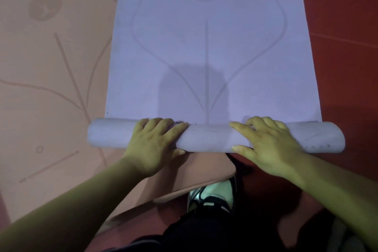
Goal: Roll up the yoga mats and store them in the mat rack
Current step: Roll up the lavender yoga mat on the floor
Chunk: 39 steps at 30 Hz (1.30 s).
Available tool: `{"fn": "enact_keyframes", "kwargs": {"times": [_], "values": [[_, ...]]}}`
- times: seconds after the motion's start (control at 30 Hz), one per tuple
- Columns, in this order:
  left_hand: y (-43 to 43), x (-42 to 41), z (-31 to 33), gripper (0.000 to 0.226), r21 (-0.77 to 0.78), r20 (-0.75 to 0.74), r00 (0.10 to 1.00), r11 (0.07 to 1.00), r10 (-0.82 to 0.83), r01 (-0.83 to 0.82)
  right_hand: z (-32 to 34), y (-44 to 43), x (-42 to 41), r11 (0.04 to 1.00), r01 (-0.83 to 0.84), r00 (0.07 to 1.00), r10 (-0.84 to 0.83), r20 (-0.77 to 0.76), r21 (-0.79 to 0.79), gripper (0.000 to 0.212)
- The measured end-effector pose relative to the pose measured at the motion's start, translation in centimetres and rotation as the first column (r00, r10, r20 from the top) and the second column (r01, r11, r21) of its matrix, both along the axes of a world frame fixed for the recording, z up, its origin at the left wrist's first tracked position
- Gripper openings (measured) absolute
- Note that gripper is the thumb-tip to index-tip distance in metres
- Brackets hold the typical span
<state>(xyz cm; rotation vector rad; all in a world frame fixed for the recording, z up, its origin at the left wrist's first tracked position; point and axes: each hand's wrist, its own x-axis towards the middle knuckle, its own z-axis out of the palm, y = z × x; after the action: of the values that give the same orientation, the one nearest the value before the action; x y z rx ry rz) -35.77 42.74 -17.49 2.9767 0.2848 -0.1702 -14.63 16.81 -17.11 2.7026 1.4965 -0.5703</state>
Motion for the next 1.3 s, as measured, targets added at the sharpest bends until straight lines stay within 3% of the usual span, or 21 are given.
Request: {"fn": "enact_keyframes", "kwargs": {"times": [0.17, 0.3, 0.57, 0.93, 1.2, 1.3], "values": [[1.4, 1.0, 0.1, 0.072, -0.066, -0.048, 0.999, 0.998, -0.015, 0.012, 0.6, -0.2, -1.7, 0.998, 0.06, 0.994, -0.062, 0.087, 0.025, 0.069], [1.5, 1.4, 0.5, 0.072, -0.082, -0.079, 0.997, 0.997, -0.016, 0.009, 0.6, 0.1, -1.5, 0.997, 0.069, 0.995, -0.068, 0.073, -0.02, 0.069], [-0.6, -0.6, 0.2, 0.074, 0.092, 0.063, 0.994, 0.992, 0.085, -0.09, 0.2, 0.4, 0.1, 0.997, 0.02, 0.999, -0.017, 0.043, -0.077, 0.064], [2.0, 1.7, 0.7, 0.071, -0.005, -0.095, 0.992, 0.996, 0.084, -0.085, 0.7, 0.5, -1.4, 0.99, 0.142, 0.985, -0.142, 0.102, 0.007, 0.07], [0.4, 0.9, 0.7, 0.076, 0.062, 0.049, 0.994, 0.993, 0.097, -0.1, 0.7, 1.4, 0.5, 0.986, 0.115, 0.993, -0.11, 0.047, -0.118, 0.07], [0.1, 0.9, 0.3, 0.077, 0.09, 0.029, 0.995, 0.991, 0.1, -0.102, 0.7, 1.6, 0.6, 0.985, 0.112, 0.994, -0.11, 0.026, -0.133, 0.074]]}}
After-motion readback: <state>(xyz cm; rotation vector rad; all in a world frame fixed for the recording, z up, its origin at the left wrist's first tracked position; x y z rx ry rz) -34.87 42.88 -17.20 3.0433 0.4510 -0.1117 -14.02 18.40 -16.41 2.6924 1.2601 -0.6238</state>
